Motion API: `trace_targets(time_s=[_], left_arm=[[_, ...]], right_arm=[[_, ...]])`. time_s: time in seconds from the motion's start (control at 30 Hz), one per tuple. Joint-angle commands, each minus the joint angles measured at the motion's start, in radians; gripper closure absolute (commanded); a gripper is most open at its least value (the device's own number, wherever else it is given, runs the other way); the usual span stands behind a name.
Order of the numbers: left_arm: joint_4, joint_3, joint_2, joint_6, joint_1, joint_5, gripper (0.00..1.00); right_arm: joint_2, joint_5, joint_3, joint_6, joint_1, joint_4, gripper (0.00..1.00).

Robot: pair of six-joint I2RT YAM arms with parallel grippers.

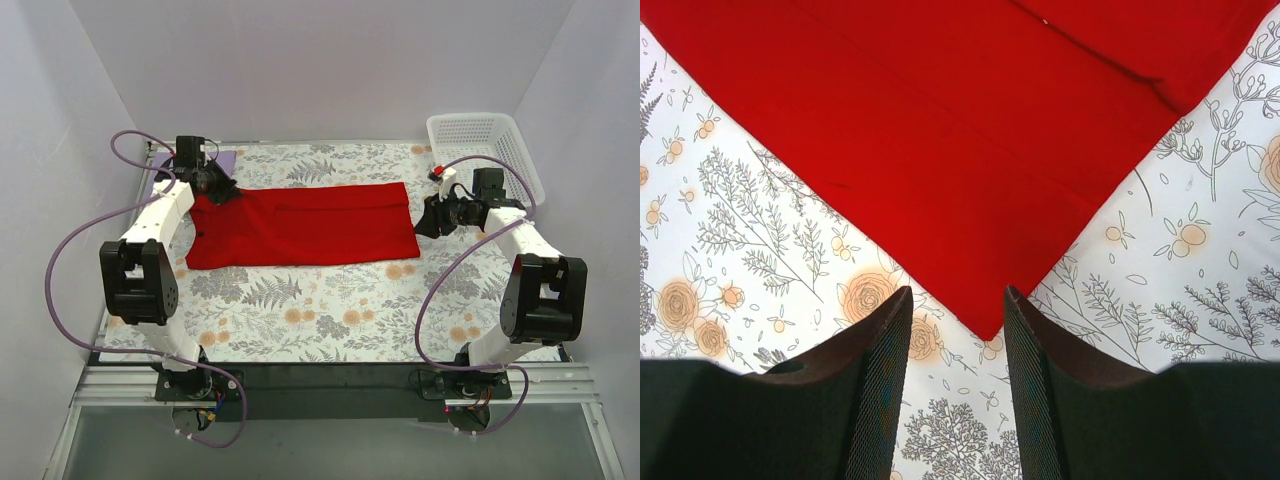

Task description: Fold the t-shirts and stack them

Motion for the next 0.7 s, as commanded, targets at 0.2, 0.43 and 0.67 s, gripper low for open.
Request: trace_targets(time_s=[0.2,0.43,0.67], left_arm=[[-0.021,0.092,0.052,0.058,0.006,0.024,1.0],[-0.034,0.132,0.101,0.066,0.006,0.02,1.0],[-0.048,0.168,0.132,0.072,0.006,0.014,1.0]], right_arm=[[0.001,-0.03,-0.011,-0.009,-0.008,0.012,0.52],[0.004,-0.03,-0.011,-0.011,-0.008,0.012,0.52],[0.007,-0.03,-0.011,-0.011,-0.008,0.011,0.51]])
